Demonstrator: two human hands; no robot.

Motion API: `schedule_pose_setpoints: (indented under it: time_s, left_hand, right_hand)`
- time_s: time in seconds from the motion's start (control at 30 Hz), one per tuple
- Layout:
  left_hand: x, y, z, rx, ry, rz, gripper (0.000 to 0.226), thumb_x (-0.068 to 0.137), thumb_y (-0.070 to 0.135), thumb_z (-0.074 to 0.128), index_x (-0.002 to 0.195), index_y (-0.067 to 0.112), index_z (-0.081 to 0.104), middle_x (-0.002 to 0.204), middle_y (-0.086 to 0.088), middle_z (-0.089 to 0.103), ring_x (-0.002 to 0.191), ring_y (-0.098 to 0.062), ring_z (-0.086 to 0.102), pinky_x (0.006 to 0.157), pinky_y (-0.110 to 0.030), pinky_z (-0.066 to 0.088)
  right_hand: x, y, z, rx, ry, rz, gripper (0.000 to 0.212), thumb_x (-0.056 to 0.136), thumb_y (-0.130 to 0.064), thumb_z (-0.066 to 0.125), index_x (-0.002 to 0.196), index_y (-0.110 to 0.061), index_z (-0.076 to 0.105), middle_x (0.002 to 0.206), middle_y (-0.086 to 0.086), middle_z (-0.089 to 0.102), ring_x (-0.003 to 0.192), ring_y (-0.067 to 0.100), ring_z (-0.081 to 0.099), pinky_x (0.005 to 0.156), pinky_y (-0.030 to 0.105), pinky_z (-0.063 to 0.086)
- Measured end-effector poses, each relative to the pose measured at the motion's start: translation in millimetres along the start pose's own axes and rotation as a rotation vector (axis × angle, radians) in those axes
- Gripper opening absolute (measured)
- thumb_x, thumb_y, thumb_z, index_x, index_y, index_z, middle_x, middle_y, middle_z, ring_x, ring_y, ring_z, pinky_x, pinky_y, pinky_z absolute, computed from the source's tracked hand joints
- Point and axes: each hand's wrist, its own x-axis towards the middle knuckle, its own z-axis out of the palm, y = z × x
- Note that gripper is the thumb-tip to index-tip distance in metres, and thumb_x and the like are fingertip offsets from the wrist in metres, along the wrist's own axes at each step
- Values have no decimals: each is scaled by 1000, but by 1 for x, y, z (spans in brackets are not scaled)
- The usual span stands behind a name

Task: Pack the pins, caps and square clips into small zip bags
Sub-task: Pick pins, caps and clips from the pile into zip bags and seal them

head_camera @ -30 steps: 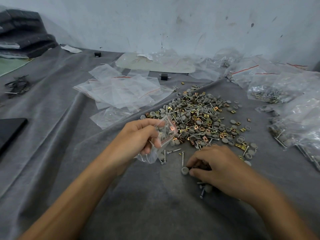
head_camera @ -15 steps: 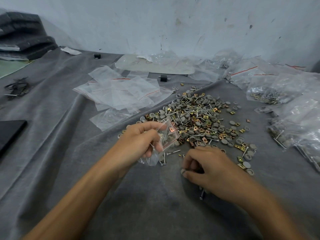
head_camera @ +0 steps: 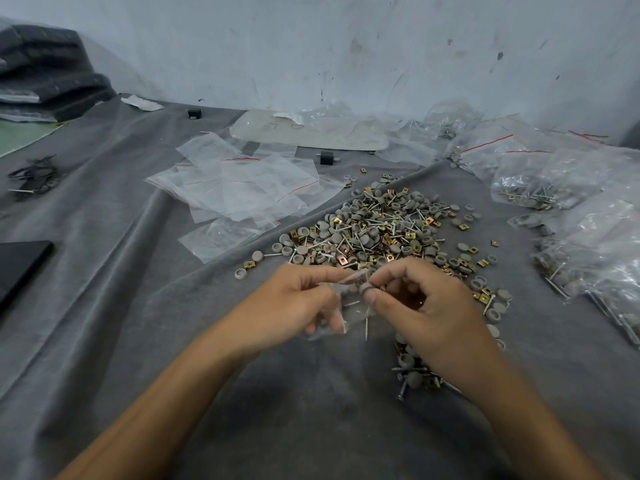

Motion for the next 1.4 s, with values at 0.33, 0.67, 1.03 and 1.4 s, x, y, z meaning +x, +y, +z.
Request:
schedule_pose_setpoints:
  time_s: [0.33, 0.67, 1.03, 1.4]
  left_hand:
    - [0, 0, -1, 27, -30, 18, 45, 77, 16, 52, 111, 37, 75, 70, -8, 74, 48, -5, 49, 49, -15, 42]
    - [-1, 1, -1, 31, -3, 19, 47, 78, 15, 51, 114, 34, 74, 67, -5, 71, 49, -9, 46, 51, -20, 40]
    - [-9, -9, -4, 454, 275, 305, 35, 85, 41, 81, 116, 32, 68, 97, 12, 71, 83, -9, 65, 74, -38, 54]
    - [-18, 8, -2, -233, 195, 488, 16, 88, 23, 70, 95, 11, 77, 81, -2, 78, 73, -4, 70, 68, -13, 52]
  right_hand:
    - [-1, -5, 9, 105, 50, 10, 18, 87, -17, 77, 90, -34, 72, 80, -11, 72, 71, 12, 68, 61, 24, 55]
    - [-2, 4, 6, -510, -151, -156, 39, 87, 3, 66, 111, -25, 77, 143, -3, 50, 124, 22, 43, 96, 23, 33]
    - [4, 2, 4, -177, 91, -98, 10, 90, -35, 72, 90, -25, 73, 91, -15, 66, 91, 8, 62, 79, 27, 48]
    - [-2, -15, 3, 507, -62, 38, 30, 83, -44, 77, 110, -32, 71, 108, -4, 76, 97, 14, 73, 75, 25, 59]
